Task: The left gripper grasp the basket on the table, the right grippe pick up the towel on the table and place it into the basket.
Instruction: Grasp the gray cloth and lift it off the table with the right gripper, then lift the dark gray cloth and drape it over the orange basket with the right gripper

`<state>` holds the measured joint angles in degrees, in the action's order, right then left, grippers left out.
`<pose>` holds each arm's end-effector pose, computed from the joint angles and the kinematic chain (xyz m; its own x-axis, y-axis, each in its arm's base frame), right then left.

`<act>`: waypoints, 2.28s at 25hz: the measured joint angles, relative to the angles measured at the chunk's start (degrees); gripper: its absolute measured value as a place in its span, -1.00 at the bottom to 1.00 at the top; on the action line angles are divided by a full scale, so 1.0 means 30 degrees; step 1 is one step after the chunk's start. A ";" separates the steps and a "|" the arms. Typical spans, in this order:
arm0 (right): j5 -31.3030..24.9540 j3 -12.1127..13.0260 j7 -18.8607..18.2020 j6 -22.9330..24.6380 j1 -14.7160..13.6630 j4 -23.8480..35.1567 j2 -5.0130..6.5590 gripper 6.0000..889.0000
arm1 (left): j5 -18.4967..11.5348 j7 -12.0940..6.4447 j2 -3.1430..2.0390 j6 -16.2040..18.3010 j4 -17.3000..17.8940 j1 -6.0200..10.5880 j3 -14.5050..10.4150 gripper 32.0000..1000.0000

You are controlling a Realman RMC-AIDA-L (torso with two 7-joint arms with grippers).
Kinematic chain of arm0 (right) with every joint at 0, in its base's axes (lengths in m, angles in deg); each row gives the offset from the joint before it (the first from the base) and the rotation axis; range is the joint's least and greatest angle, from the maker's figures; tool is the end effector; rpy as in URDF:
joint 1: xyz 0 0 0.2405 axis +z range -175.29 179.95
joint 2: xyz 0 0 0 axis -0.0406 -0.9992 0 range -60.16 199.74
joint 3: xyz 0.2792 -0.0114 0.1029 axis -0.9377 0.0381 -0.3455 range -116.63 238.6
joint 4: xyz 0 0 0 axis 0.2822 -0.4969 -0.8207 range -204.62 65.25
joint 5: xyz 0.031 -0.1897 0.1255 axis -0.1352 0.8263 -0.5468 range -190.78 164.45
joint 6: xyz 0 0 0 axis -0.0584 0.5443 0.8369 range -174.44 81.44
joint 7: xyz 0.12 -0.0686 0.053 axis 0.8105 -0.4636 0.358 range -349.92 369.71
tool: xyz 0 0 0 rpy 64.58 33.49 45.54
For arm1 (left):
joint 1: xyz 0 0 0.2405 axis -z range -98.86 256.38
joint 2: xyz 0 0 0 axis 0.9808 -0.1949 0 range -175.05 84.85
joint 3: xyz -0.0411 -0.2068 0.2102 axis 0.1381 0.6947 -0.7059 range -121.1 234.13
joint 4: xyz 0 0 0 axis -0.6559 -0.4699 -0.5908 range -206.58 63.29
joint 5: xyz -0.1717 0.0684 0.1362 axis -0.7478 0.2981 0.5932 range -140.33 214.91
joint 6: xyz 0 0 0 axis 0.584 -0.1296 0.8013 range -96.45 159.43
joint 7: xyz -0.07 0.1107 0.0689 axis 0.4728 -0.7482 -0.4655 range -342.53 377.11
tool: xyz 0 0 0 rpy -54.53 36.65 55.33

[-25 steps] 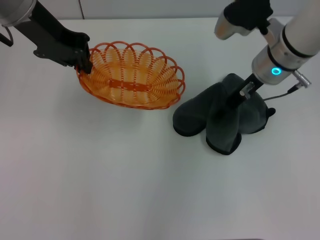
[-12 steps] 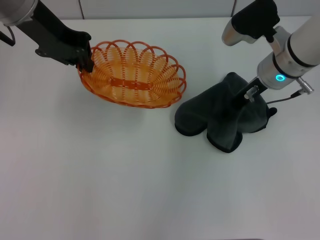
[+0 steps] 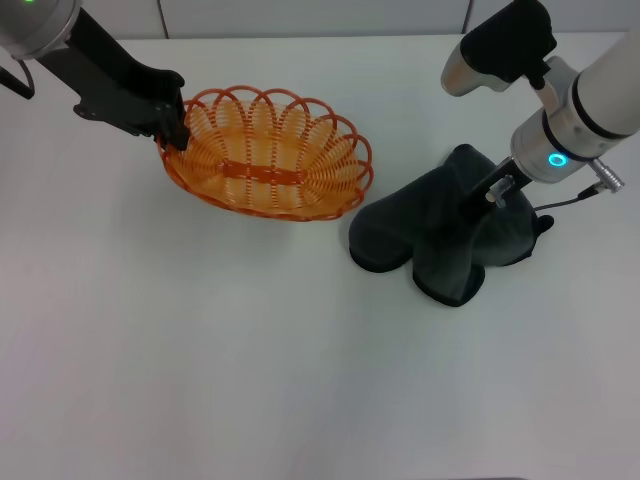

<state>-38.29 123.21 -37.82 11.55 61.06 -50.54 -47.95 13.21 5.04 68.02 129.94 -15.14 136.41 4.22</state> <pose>0.2591 0.4635 -0.0952 0.6732 -0.7012 0.2349 -0.5622 -0.6916 -0.4534 -0.1633 0.4732 0.0474 0.3135 0.9491 0.0320 0.8657 -0.2718 -0.4203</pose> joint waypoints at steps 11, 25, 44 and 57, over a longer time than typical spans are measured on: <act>-0.0011 -0.0031 0.0012 -0.0383 -0.0079 -0.0094 -0.0013 0.89 | 0.0001 -0.0045 0.0000 -0.0082 -0.0028 -0.0038 -0.0001 -0.91; -0.0034 -0.0031 -0.0265 -0.0334 -0.0124 -0.0083 -0.0011 -0.39 | 0.0001 -0.0105 -0.0022 -0.0123 -0.0029 -0.0097 -0.0001 -0.91; 0.0115 0.0135 -0.0015 0.1173 -0.0521 0.1515 -0.0042 -0.68 | 0.0001 -0.0135 -0.0138 -0.0304 -0.0081 -0.0587 0.0030 -0.91; 0.0153 0.0093 0.2848 0.9151 -0.3194 1.2039 -0.0038 -0.71 | 0.0000 -0.0134 -0.0179 -0.0369 -0.0090 -0.1149 0.0029 -0.91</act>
<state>-37.83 123.49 -29.27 39.00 51.48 -14.42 -48.06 13.21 4.63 67.48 128.83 -15.41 132.96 4.31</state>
